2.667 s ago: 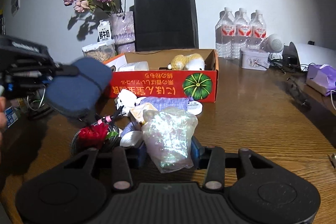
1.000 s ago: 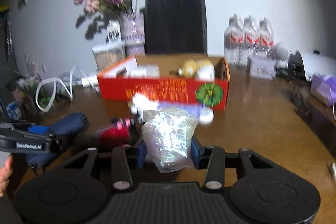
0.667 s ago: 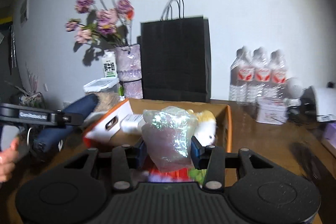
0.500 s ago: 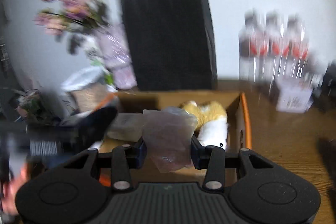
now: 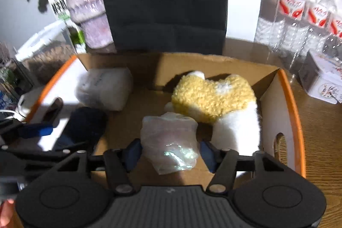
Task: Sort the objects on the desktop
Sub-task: 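Lower the pouch and bag into the cardboard box and open both tools, then withdraw both tools from the box back over the table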
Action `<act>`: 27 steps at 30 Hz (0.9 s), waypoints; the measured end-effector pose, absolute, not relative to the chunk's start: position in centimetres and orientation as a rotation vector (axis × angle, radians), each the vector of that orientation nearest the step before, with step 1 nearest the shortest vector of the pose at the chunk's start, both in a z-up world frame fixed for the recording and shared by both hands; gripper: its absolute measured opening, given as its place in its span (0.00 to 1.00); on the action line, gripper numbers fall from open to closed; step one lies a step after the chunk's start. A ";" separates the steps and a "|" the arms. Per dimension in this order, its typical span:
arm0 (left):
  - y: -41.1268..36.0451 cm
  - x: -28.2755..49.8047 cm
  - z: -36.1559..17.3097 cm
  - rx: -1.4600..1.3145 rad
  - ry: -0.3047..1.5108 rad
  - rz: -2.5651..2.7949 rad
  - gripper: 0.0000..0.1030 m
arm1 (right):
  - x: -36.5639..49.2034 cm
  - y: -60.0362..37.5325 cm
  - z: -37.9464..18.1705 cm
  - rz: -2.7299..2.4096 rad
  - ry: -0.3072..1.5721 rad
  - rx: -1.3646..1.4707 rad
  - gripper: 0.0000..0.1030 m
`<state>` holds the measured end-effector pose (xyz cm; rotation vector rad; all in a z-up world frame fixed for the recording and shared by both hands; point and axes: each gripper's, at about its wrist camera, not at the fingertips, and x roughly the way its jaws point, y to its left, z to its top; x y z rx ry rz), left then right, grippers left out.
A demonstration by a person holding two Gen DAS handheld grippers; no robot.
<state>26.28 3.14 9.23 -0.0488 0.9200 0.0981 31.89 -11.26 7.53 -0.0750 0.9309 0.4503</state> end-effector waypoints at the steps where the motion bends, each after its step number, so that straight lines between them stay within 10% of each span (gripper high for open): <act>1: 3.3 25.7 10.1 -0.064 0.901 0.091 0.85 | 31.2 -11.7 8.1 0.460 0.905 -0.080 0.64; 8: 3.5 20.2 14.6 -0.136 0.768 0.040 1.00 | 24.9 -15.8 11.4 0.440 0.747 -0.077 0.70; 27: 2.0 3.1 9.3 -0.160 0.746 -0.001 1.00 | 2.7 -22.6 7.0 0.511 0.659 -0.021 0.74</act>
